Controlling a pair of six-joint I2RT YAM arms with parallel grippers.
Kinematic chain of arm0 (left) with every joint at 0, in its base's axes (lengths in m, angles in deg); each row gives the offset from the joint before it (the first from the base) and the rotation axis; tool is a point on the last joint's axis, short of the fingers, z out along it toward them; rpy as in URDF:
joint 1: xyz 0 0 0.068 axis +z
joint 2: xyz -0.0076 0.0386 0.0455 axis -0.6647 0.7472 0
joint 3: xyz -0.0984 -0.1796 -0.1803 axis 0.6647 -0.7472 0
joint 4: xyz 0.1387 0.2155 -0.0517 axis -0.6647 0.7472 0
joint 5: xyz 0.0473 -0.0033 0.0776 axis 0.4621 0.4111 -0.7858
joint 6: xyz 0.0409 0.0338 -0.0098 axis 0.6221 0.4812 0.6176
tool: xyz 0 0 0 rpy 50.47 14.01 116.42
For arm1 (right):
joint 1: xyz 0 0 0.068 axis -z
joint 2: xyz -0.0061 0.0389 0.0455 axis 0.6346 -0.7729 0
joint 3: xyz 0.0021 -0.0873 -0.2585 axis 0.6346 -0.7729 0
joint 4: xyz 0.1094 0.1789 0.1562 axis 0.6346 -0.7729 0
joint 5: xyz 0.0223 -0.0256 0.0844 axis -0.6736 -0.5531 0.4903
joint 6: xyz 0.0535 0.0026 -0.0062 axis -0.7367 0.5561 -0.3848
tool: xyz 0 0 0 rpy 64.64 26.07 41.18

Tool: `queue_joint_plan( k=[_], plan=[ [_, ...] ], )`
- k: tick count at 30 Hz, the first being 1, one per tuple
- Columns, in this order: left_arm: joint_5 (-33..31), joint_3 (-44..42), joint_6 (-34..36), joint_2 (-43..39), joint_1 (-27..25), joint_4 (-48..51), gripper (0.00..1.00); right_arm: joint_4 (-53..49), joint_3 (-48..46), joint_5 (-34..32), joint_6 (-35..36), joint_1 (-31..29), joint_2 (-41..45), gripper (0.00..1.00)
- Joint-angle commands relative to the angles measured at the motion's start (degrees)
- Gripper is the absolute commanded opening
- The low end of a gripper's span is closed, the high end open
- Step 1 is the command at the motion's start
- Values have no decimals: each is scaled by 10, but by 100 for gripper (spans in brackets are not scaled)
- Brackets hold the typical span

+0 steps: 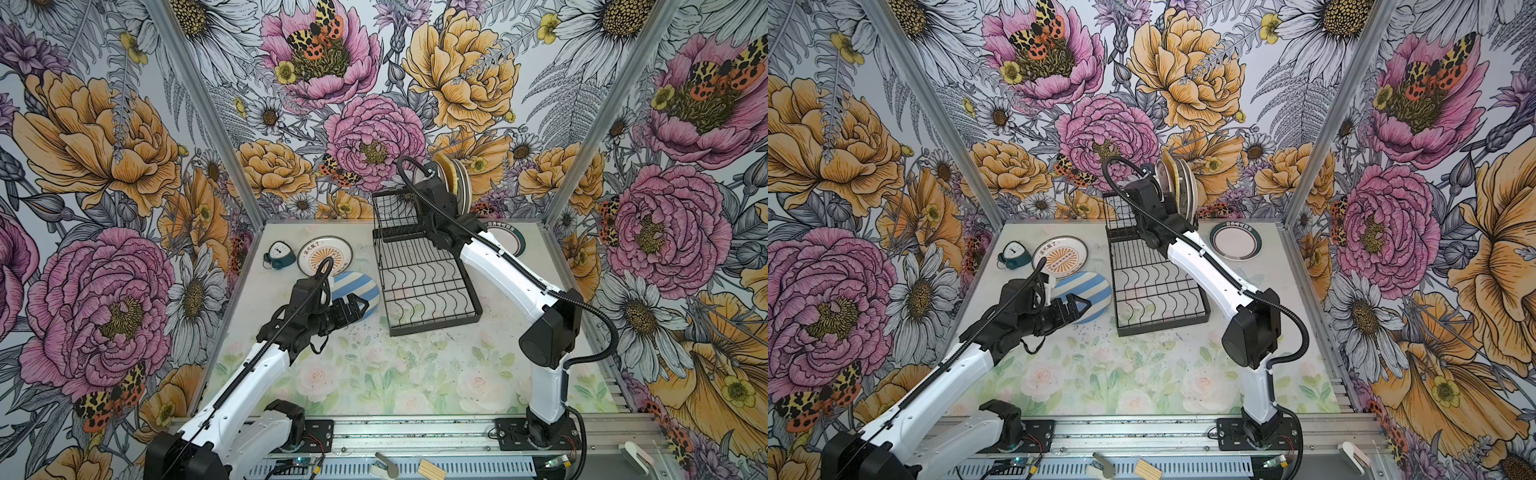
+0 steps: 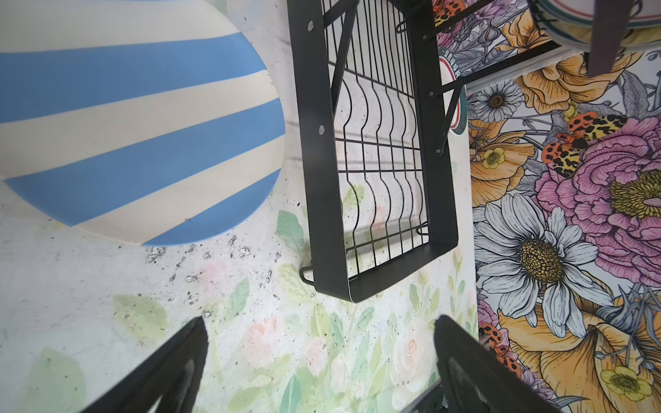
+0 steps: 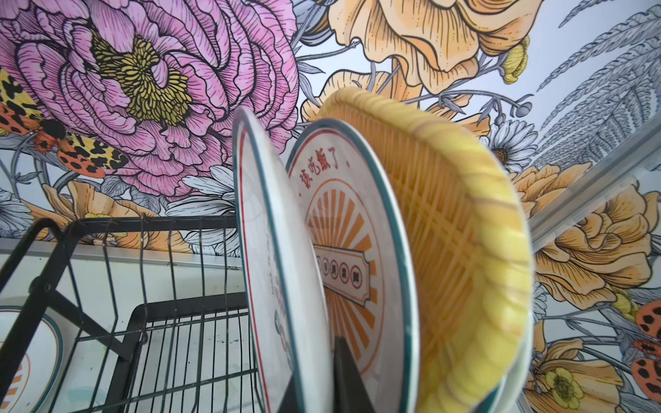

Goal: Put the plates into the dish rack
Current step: 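Lower the red-text plate into the rack slot beside the other plates with the right gripper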

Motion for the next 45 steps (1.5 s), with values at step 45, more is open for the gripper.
queue_joint_plan(
  k=[45],
  plan=[
    [-15,-32,-20,-36,0,-7,99,14,50,-104,47,-19,-12,0]
  ],
)
